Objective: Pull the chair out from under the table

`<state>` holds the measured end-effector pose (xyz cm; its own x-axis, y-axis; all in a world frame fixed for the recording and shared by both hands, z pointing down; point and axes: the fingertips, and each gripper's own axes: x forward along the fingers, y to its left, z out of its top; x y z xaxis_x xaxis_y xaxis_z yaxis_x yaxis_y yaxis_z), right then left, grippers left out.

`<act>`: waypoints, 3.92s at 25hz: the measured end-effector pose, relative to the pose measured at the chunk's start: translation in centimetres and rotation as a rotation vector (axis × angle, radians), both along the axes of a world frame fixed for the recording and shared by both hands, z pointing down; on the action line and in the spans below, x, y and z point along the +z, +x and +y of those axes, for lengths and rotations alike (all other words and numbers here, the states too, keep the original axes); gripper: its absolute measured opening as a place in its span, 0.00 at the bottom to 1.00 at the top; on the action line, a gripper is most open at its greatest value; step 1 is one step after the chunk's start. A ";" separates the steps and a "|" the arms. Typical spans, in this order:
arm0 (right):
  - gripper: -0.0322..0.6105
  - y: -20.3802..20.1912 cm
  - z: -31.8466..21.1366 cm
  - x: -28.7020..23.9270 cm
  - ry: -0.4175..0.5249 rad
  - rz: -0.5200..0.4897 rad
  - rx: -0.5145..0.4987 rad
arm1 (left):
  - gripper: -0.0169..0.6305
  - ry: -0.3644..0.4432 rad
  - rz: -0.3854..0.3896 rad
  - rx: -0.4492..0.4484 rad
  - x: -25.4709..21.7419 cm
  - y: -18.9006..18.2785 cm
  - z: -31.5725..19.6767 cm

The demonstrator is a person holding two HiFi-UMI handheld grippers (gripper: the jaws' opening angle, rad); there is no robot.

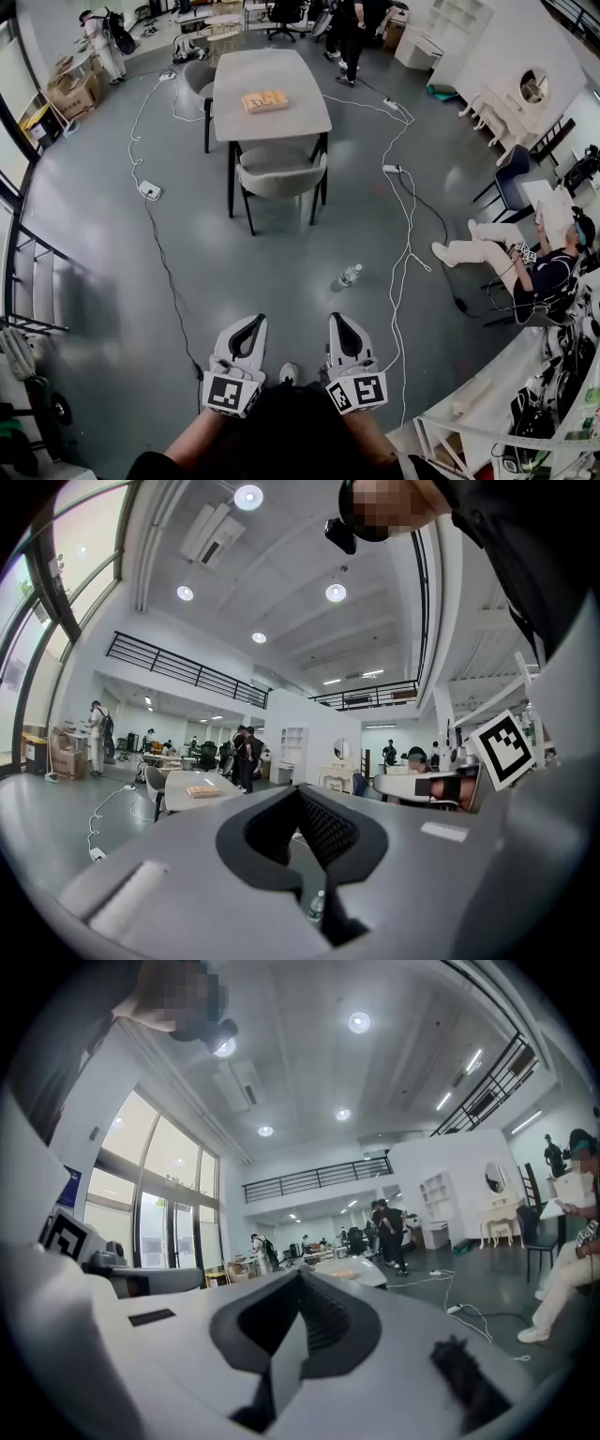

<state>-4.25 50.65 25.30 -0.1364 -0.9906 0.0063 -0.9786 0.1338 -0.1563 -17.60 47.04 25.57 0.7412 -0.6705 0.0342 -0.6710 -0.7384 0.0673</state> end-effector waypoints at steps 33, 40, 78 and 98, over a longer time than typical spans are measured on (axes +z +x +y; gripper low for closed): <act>0.07 5.5 -17.3 2.0 -0.008 0.006 -0.029 | 0.04 -0.064 -0.051 0.044 2.3 7.2 -16.4; 0.07 3.9 -23.8 1.6 -0.024 -0.003 -0.009 | 0.04 -0.066 -0.027 0.090 1.5 6.4 -23.0; 0.08 4.5 -42.6 1.7 -0.044 0.041 -0.059 | 0.04 -0.120 0.009 0.036 3.4 7.2 -41.6; 0.07 16.8 -49.5 4.6 -0.081 -0.016 -0.148 | 0.04 -0.126 -0.088 -0.037 4.1 19.5 -49.0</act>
